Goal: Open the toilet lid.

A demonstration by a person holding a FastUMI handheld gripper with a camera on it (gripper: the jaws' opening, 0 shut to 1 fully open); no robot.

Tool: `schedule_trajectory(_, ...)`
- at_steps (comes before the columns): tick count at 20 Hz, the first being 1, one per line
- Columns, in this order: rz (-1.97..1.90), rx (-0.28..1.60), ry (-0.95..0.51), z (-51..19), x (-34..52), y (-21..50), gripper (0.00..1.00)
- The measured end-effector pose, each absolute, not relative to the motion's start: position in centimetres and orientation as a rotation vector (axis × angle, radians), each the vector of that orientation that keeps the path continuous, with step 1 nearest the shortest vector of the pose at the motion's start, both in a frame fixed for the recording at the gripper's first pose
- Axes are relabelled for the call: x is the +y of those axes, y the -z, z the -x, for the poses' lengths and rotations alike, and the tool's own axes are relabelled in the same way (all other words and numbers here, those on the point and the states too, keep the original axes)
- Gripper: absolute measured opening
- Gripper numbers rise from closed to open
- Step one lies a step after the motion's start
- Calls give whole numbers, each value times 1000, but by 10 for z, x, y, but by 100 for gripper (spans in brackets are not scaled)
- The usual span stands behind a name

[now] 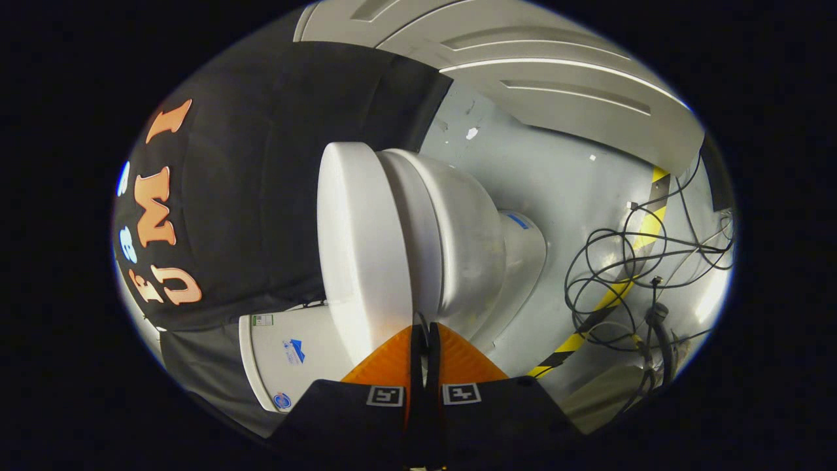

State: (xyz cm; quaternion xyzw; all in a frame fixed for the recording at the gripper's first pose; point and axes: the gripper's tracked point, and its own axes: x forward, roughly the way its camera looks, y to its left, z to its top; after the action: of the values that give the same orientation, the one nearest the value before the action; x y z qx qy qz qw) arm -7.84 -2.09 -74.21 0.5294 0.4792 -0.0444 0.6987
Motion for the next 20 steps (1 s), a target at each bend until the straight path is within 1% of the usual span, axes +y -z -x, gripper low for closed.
schedule_trajectory(3, -1146, 1050, 97, 74, -20, 730, 8)
schedule_trajectory(9, -967, 1003, 63, 59, -3, 679, 8)
schedule_trajectory(11, -911, 961, 56, 52, 1, 662, 8)
schedule_trajectory(20, -723, 897, 22, 44, 50, 594, 8)
